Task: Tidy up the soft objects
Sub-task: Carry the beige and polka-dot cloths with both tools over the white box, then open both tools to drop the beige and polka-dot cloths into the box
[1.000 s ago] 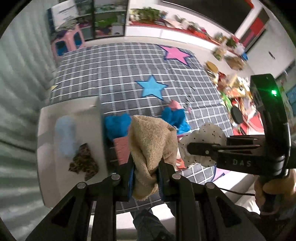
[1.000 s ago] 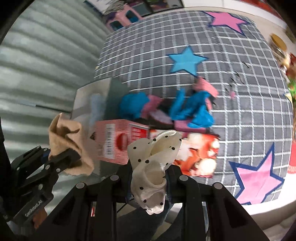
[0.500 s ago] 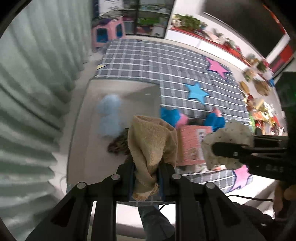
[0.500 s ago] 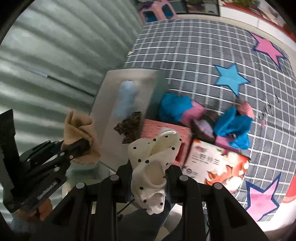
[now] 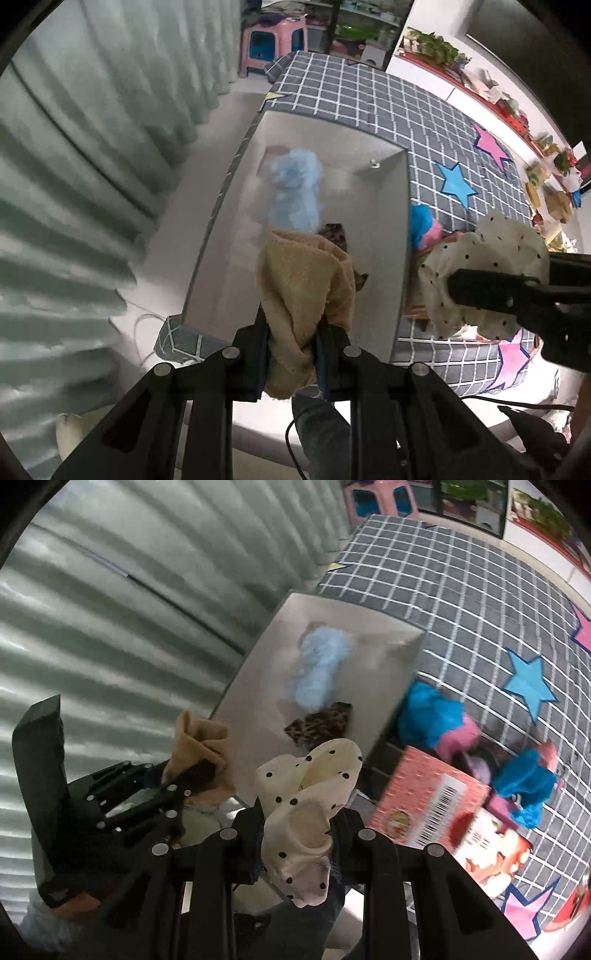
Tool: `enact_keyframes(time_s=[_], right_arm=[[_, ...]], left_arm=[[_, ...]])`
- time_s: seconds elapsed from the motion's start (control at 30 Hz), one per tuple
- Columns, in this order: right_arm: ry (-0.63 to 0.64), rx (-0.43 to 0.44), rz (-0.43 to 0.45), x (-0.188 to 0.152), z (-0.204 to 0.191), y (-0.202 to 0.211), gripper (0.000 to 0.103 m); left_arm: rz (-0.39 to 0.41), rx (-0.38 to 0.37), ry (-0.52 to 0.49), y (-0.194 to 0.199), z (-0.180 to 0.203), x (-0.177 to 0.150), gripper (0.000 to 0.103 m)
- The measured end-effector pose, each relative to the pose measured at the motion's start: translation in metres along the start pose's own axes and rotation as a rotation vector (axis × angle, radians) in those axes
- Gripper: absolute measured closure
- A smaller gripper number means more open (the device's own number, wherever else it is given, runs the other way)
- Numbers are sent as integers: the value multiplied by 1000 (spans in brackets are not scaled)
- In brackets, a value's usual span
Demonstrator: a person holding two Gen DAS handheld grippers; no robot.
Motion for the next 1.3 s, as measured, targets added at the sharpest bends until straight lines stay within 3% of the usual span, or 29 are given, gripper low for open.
enact_keyframes(time_s=[0.43,1.3], right_arm=[[26,-1,-82,2,-13,-34,74],[30,13,-129,5,-13,-50,74]], left_arm=[[-42,2,44,-18,-15,-4,81],[-70,9,44,-29,-19,-3,81]])
Point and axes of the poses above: each gripper's, at about its wrist camera, not at the fingertips, and y roughly against the way its jaws point, z to its right, x to its top, the point moved 1 cm from there along -y, roughly the way its jaws point, and after that the axes turned 9 degrees about x, right-handed, at the moved point
